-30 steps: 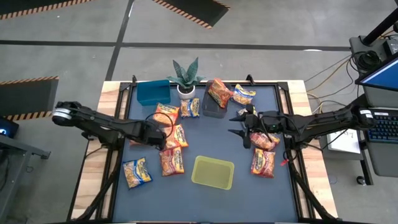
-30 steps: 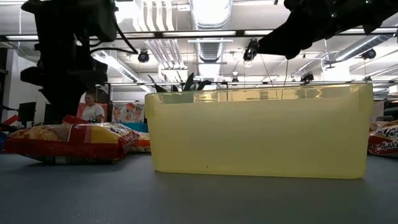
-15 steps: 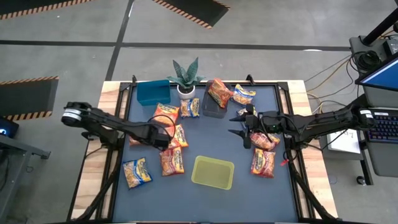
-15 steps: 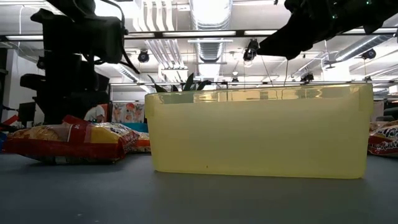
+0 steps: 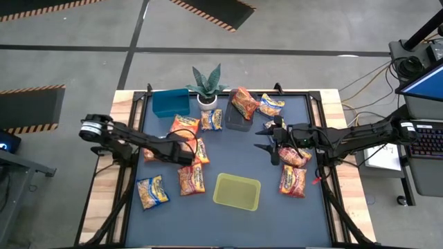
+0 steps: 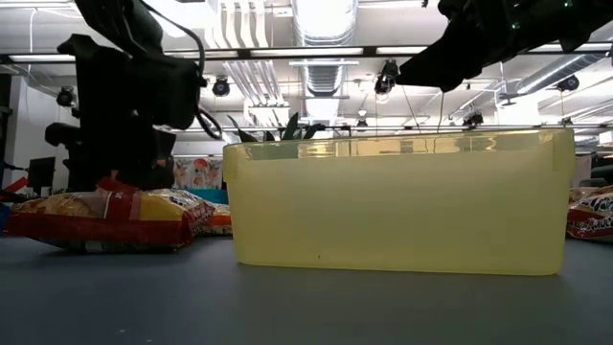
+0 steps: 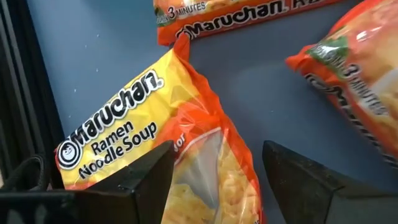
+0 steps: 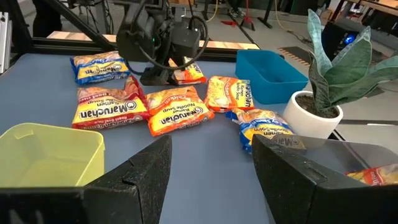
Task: Sort Maruchan noodles
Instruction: Put the orange bag into the black bin
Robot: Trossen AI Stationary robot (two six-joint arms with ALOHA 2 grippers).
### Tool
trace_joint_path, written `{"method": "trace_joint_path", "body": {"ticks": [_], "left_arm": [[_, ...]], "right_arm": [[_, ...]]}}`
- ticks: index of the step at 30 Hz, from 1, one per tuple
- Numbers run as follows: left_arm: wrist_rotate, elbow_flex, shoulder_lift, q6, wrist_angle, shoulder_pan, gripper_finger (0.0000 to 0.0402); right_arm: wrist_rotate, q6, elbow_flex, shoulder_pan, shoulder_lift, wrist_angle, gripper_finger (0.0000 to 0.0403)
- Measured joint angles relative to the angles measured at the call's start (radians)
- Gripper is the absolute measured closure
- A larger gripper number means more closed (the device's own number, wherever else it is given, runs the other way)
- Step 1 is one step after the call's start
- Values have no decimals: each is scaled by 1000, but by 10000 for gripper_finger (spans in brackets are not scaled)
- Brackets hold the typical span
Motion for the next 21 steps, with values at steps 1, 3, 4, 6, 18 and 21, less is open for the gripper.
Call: {"method": "trace_joint_path", "body": {"ticks": [1, 3, 4, 6, 18, 21], "left_arm": [[-3, 0, 12, 0, 0, 0, 178], [-8, 1, 33, 0, -5, -1, 185], [-11, 2, 42, 0, -8, -2, 189], [-12, 7, 58, 0, -16, -2, 202], [20, 45, 67, -2, -84, -6, 379], [21, 46, 60, -3, -83, -14, 394]], "right_arm": [[0, -1, 0, 0, 0, 0, 193], [0, -3, 0, 0, 0, 0, 193], [0, -3, 0, 0, 0, 0, 193], [0, -3, 0, 0, 0, 0, 193], [0, -7, 0, 0, 0, 0, 193], [0, -7, 0, 0, 0, 0, 193]]}}
